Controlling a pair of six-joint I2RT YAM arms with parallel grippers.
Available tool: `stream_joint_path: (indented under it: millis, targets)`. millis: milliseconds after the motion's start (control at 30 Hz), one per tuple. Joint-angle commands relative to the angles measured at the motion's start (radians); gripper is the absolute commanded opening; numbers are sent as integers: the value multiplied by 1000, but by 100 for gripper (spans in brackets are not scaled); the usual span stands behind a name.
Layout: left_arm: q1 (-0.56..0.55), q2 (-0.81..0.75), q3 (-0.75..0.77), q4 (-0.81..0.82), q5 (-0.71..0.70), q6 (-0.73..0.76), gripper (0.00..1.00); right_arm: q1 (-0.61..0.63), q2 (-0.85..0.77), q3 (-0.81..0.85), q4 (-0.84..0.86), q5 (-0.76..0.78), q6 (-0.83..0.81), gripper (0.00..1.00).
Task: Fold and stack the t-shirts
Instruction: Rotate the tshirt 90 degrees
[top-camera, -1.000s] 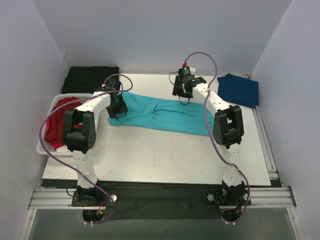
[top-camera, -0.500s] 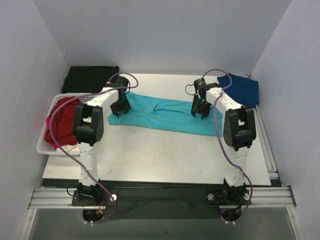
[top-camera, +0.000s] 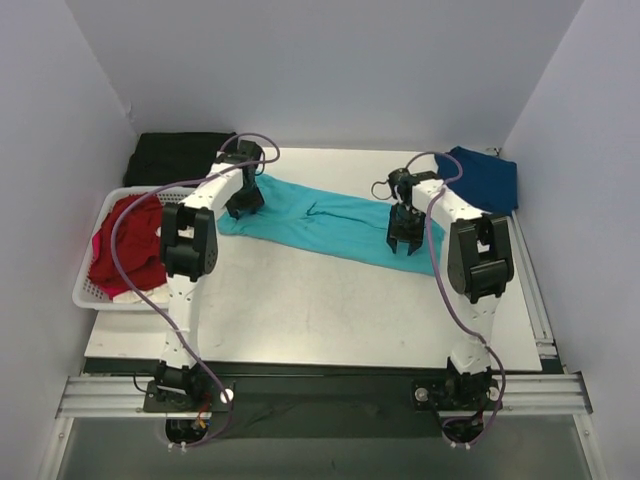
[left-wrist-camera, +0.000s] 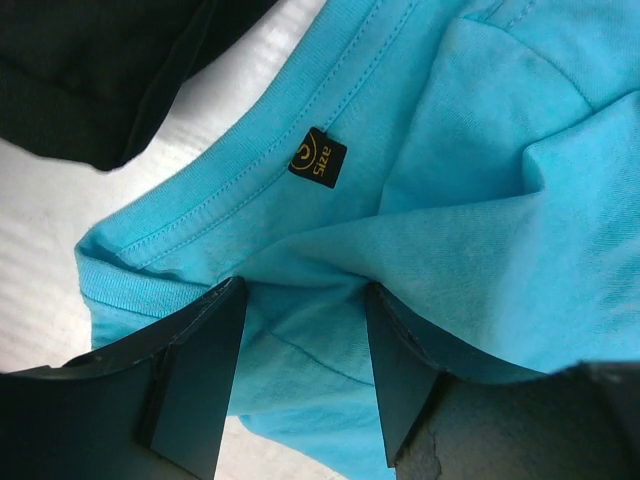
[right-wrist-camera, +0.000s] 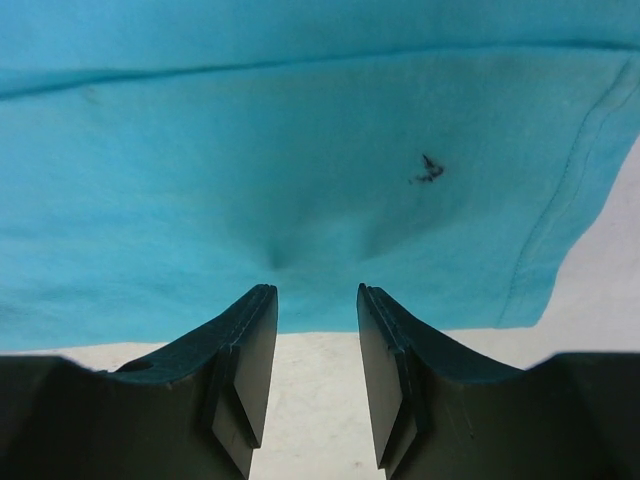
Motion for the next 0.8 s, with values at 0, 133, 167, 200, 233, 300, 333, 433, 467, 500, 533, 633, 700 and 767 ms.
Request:
stream_joint_path:
  millis: [0, 133, 167, 200, 233, 300, 333, 433, 467, 500, 533, 633, 700, 767]
  targets:
    - [12, 50, 86, -30, -15, -4, 62, -8, -38, -36, -88, -8, 11, 38]
    - [12, 75, 138, -11, 23, 8, 62, -8, -29, -63, -97, -38, 20, 36]
    - [12, 81, 149, -10, 36, 9, 62, -8, -29, -71, -102, -38, 22, 36]
    - [12, 93, 173, -7, 46, 9, 62, -6, -37, -89, -102, -65, 25, 36]
    - [12, 99, 182, -4, 62, 7, 62, -6, -40, -98, -103, -73, 28, 36]
    - [12, 118, 211, 7, 75, 4, 62, 3, -54, -134, -100, -88, 33, 35]
    - [12, 122, 224, 12, 82, 4, 62, 11, -58, -146, -102, -90, 34, 35]
    - [12, 147, 264, 27, 103, 12, 62, 41, -72, -186, -102, -91, 40, 34]
    - [12, 158, 271, 41, 105, 15, 63, 49, -80, -194, -100, -90, 40, 33]
    - [13, 162, 285, 50, 112, 24, 63, 66, -83, -203, -102, -82, 45, 33]
    - [13, 167, 293, 68, 131, 28, 63, 72, -86, -215, -100, -79, 54, 33]
    - [12, 204, 337, 105, 184, 59, 64, 98, -97, -240, -99, -102, 73, 32]
    - [13, 222, 371, 101, 187, 68, 64, 115, -104, -250, -97, -110, 77, 32]
    - [15, 243, 405, 113, 207, 76, 64, 150, -115, -270, -96, -117, 85, 31]
